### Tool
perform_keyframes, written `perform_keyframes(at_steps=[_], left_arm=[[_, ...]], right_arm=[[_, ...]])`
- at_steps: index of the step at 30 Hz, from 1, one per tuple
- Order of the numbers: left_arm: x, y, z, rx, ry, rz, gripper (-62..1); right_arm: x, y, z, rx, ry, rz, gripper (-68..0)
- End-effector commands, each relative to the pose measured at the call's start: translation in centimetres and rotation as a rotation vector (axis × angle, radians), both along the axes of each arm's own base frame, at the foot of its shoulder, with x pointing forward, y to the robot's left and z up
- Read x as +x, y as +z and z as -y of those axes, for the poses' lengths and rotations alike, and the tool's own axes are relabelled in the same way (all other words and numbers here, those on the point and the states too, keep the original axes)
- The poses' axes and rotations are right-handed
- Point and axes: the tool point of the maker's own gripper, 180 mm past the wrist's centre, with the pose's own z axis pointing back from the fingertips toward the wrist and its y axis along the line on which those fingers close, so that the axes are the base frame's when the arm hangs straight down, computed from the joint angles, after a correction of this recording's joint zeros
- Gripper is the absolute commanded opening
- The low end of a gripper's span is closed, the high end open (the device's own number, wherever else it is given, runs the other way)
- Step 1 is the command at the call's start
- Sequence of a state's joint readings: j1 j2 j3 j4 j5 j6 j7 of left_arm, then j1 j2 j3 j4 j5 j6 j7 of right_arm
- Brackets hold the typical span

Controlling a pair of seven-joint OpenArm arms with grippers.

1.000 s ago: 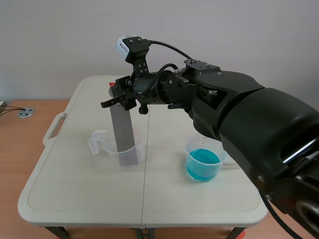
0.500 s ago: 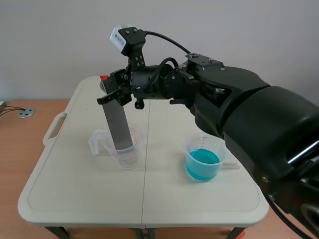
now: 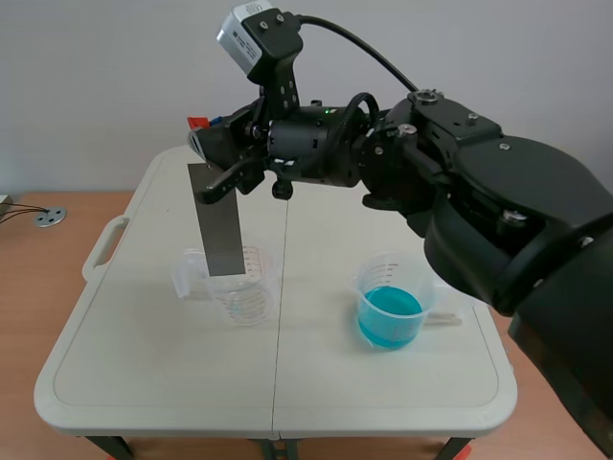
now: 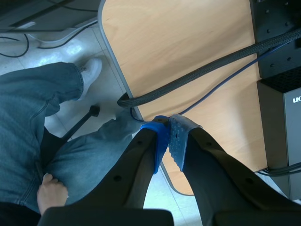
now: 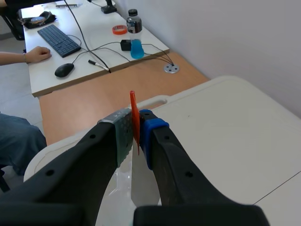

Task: Hold the metal plate by the orange handle, dip it into the blue solution, take it out and point at it, then put the plate back in the beaker on the left.
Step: 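Lift the metal plate out of the left beaker, then move the plate over the blue solution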

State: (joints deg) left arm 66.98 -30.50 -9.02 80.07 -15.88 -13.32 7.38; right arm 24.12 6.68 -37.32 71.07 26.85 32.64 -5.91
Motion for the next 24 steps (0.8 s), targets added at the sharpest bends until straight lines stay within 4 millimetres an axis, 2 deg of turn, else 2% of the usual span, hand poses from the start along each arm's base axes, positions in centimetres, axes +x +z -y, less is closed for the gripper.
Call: perform_keyframes(at_steps=[1,9,18,24], left_arm=[[0.4,0.3,0.5,-0.015,-0.006,0.015,-59.4],[1.7,0.8,1.0,-0.025,-0.034,0.047,-59.4],[2.5,1.1,1.3,-0.032,-0.043,0.067,-59.4],[3.9,1.4,0.5,-0.009,-0.04,0.098,-59.4]], right_arm=[[0.0,1.9,-0.1,0.032,0.008,0.044,-66.2],[-1.7,4.3,0.8,0.047,0.009,0.119,-66.2],[-3.0,7.7,2.8,0.062,-0.031,0.228,-66.2],[-3.8,9.9,4.6,0.069,-0.059,0.299,-66.2]])
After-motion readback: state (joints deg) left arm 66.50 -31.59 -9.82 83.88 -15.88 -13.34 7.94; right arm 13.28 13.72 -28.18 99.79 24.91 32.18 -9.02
